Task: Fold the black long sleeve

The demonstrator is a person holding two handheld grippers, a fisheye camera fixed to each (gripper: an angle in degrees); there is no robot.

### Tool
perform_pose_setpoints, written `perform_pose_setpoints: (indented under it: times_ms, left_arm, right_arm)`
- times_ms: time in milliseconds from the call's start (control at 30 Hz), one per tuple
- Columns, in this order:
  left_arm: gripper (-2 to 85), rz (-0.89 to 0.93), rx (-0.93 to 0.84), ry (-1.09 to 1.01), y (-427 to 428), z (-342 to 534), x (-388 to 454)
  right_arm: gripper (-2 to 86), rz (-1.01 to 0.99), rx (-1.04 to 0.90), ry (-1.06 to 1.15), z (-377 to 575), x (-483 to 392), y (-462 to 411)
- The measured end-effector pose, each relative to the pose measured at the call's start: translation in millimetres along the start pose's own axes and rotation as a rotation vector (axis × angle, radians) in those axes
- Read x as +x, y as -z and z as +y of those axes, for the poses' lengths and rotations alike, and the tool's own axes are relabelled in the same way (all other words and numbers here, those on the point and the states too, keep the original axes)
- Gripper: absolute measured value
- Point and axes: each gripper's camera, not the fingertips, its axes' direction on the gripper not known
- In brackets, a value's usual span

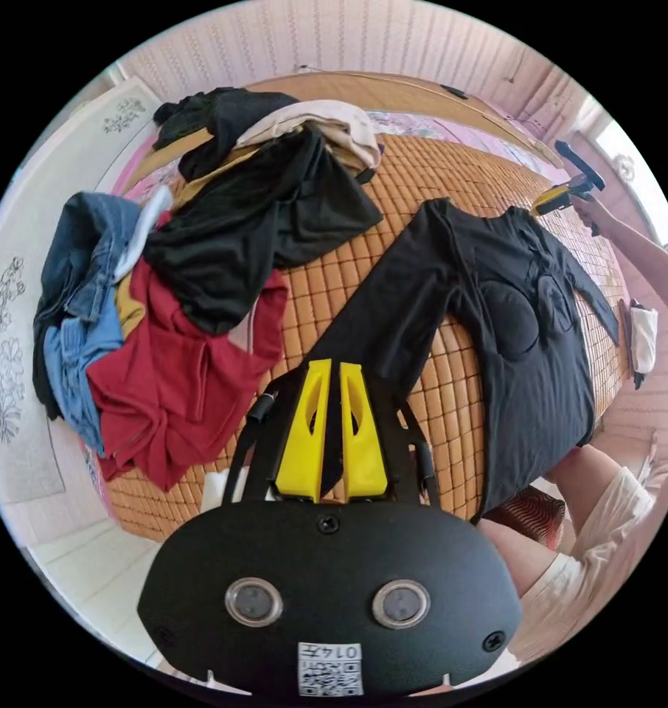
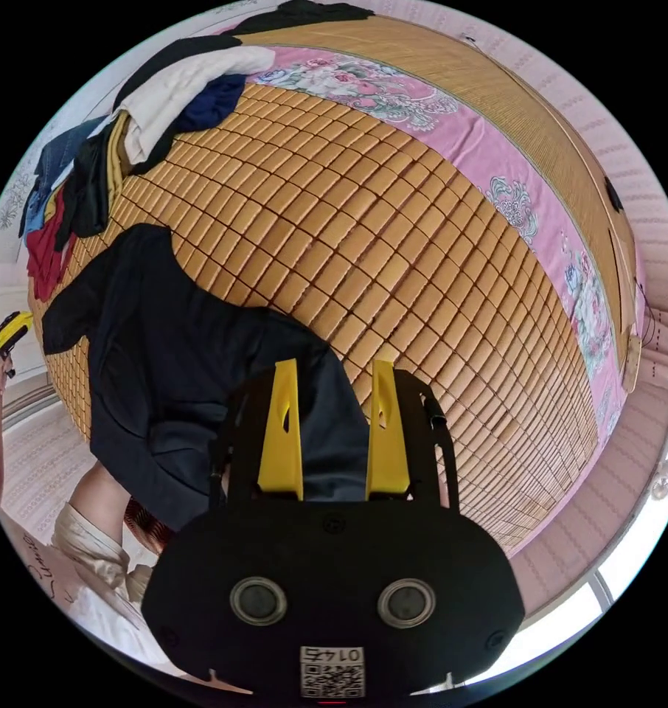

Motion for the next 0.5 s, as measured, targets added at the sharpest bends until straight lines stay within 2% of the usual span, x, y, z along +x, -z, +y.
perform_pose_setpoints:
  times_ms: [67,167,333,400,500]
  left_arm:
    - [3.7,0.084,0.041,-0.029,-21,-57,24]
    - [4.9,0.112,0.042,-0.037,-45,-114,49]
    - [3.8,-0.023,-0.086,-0.068,-84,-158,76]
    - [1.7,-0.034,-0.079,-0.089,-86,-161,82]
    - [-0.2,-0.149,-0.109,-0.134,-90,-161,90]
  right_arm:
    - [8.3,-0.051,0.018,0.002,0,0,-7]
    - [2.6,0.033,-0.001,0.037,1,-8,-15]
    - [1.1,0.026,0.026,0.019,6,12,-11]
    - [1.0,-0.008,0.026,-0.007,8,24,-12]
    - [0.9,-0.034,0.015,-0.037,10,37,-20]
